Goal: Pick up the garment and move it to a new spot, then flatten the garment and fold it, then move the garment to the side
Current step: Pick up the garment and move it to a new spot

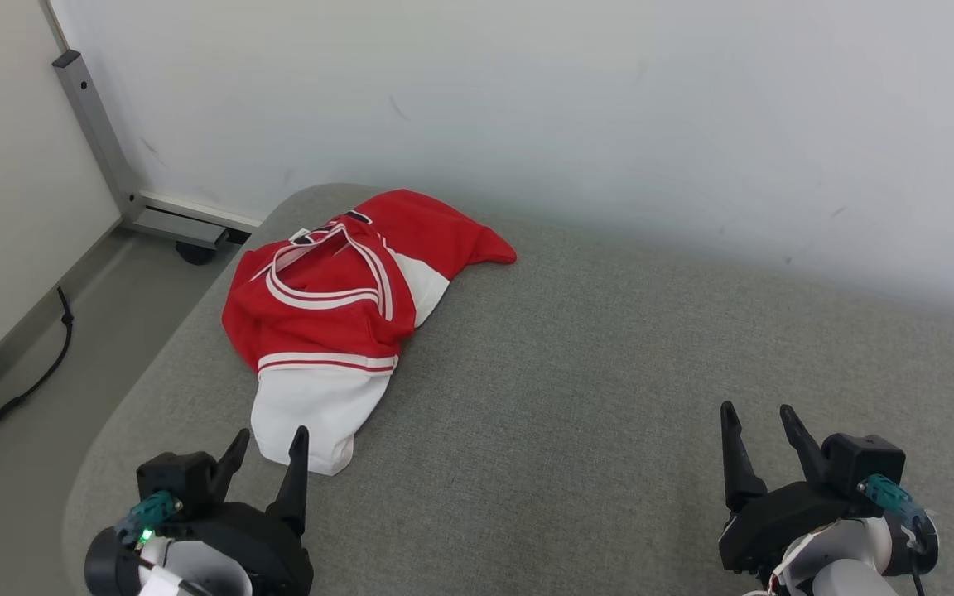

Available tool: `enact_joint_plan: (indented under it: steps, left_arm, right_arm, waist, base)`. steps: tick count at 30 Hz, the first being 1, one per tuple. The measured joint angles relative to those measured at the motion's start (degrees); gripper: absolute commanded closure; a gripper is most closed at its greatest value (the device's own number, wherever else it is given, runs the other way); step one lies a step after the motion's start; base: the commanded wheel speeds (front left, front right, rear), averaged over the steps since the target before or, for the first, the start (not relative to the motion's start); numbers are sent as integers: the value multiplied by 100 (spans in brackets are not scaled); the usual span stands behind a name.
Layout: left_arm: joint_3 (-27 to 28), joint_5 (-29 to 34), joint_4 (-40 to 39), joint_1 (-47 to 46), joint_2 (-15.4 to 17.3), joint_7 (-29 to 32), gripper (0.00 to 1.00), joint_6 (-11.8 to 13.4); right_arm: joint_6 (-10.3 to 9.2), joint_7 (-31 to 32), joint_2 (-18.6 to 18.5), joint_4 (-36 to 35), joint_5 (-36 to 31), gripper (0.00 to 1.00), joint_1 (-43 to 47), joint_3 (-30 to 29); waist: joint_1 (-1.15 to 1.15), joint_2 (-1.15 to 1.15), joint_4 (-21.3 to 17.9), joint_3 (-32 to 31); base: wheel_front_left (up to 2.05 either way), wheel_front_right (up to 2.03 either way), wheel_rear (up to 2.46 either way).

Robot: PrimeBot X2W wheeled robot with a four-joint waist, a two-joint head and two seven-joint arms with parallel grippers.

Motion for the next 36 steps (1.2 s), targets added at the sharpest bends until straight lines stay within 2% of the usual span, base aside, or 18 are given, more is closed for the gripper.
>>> enact_joint_plan:
  steps: [11,16,27,32,36]
  left_arm:
    - [-82,-101,587,-1388,55,1084,0,-403]
    - [-44,-189,925,-1772,147,1722,0,-439]
    - [197,-438,1471,-2810,223,3095,0,-223]
    - [141,-259,1806,-3072,335,3533,0,-52]
    - [116,-168,1959,-3343,204,3734,0,-42]
  right_arm:
    - [0,222,-34,-815,-252,0,41,119]
    - [-1,374,-76,-1144,-344,0,52,167]
    - [-1,775,-244,-1848,-594,0,-81,192]
    - [-1,882,-238,-1965,-592,0,-248,177]
    - [-1,957,-242,-1991,-590,0,-253,92]
  waist:
    - [0,0,-175,316]
    - [0,0,-330,518]
    - [1,1,-877,1234]
    - [1,1,-1106,1564]
    - [2,1,-1242,1771]
  base:
    - [0,0,0]
    - [0,0,0]
    - [0,0,0]
    - [0,0,0]
    - [0,0,0]
